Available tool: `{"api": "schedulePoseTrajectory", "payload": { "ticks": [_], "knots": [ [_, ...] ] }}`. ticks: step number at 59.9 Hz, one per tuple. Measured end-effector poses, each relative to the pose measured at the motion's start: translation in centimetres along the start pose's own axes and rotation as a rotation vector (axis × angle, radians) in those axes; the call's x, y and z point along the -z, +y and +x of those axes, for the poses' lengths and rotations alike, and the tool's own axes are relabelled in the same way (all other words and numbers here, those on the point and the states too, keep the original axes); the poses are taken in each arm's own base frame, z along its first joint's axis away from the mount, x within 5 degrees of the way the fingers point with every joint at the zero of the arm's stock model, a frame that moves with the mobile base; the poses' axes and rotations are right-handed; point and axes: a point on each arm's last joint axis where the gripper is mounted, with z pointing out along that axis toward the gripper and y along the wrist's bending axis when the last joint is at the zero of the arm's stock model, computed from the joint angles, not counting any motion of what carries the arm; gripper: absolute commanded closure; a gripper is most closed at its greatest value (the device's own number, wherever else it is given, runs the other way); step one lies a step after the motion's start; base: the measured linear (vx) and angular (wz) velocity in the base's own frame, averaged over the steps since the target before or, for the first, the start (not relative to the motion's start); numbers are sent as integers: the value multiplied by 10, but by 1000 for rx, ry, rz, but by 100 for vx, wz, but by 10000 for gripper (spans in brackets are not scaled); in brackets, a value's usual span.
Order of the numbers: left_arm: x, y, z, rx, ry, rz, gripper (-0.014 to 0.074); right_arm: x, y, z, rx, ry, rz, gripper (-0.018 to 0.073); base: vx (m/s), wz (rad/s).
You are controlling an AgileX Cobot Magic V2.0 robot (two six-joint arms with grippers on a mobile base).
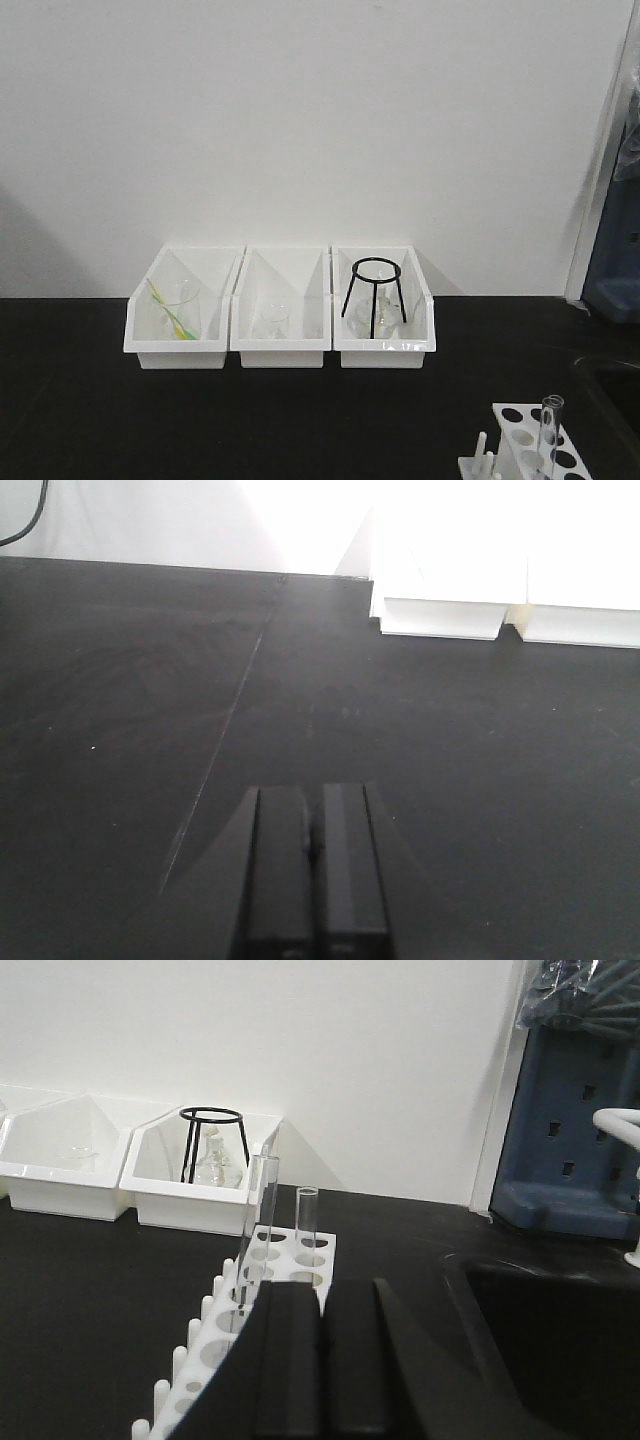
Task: Flip and reinsert test tube from rack
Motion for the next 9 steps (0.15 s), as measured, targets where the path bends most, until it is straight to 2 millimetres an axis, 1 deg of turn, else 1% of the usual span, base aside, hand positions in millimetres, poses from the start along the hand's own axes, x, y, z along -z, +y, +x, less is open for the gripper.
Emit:
{"api": "schedulePoseTrajectory", "payload": {
  "ticks": [9],
  "knots": [
    [0,0,0,0,0,0,603,0,0,0,0,0,0,568,0,0]
  ]
}}
